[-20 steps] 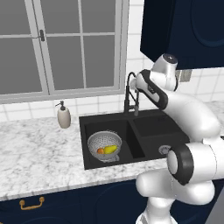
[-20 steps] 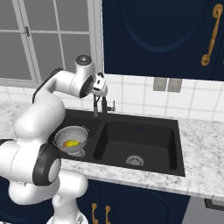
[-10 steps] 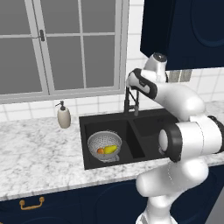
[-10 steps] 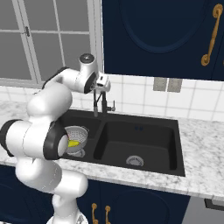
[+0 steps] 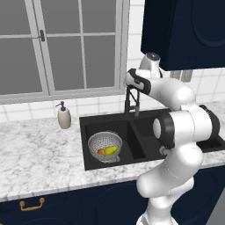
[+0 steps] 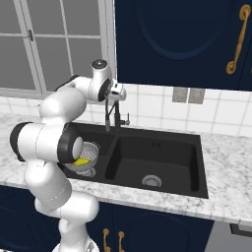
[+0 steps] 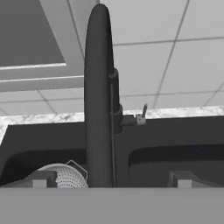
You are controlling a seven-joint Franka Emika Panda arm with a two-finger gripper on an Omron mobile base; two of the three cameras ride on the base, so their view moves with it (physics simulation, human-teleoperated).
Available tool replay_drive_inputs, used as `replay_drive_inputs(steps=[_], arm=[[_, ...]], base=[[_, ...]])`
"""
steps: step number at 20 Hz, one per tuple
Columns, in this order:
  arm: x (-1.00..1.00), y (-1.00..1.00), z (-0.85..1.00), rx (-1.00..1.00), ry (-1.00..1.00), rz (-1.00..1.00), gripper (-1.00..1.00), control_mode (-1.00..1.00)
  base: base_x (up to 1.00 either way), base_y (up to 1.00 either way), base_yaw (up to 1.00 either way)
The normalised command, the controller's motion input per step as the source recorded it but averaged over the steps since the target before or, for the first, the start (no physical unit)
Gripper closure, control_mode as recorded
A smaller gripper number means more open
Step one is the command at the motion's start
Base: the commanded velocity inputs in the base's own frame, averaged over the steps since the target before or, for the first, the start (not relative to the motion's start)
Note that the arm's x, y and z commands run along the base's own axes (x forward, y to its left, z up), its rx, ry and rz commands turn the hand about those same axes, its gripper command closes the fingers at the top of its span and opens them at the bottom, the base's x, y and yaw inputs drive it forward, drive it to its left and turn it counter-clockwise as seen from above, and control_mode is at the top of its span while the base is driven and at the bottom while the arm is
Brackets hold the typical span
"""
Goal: Put the colander in the sink, put the pear, kiwi, peach in the colander, and turn on the sink faucet and pour water over the colander.
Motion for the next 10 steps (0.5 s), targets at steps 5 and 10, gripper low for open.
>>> replay_drive_inputs(steps=[5,10], arm=[[0.07,0.06,-0.23,0.0,0.09,0.0,-1.0,-1.0],[0.0,0.37,-0.16,0.02,0.08,0.0,-1.0,-1.0]], base=[[0.0,0.0,0.0],[0.0,0.0,0.0]])
